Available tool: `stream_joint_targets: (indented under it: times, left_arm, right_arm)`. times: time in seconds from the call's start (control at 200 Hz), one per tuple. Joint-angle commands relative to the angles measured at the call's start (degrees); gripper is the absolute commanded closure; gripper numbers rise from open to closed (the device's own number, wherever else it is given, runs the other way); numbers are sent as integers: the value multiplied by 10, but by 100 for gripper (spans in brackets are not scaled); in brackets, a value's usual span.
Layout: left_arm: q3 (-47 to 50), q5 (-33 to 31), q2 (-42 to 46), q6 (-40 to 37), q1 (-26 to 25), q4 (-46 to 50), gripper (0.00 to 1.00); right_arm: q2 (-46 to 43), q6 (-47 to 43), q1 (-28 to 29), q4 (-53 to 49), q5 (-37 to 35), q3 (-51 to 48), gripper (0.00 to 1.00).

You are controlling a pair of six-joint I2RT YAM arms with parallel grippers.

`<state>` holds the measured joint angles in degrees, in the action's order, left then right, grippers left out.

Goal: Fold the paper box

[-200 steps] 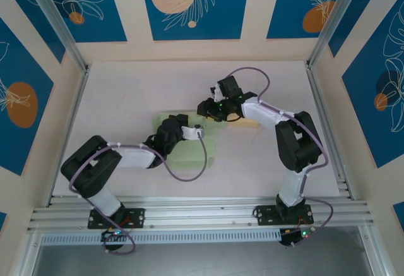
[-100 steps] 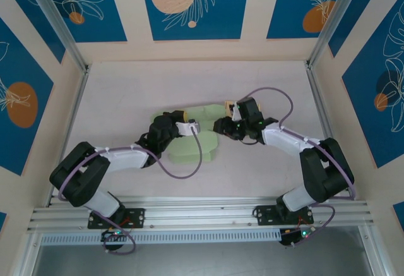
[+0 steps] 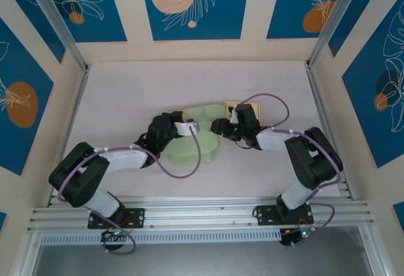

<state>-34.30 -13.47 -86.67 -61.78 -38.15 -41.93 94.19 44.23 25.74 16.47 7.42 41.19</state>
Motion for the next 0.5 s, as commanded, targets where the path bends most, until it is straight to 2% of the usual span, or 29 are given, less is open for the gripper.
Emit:
stream_joint_targets:
  times: [0.0,0.185,0.495]
  left_arm:
    - [1,13,13,17,6,-3,100]
    - [1,15,11,17,6,-3,100]
    - [-1,18,2,13,6,5,100]
  right_arm:
    - [25,-16,-1,31,-11,26,44]
    - [41,-18,2,59,-6,25,45]
    - [22,-56,17,71,-16,40,56]
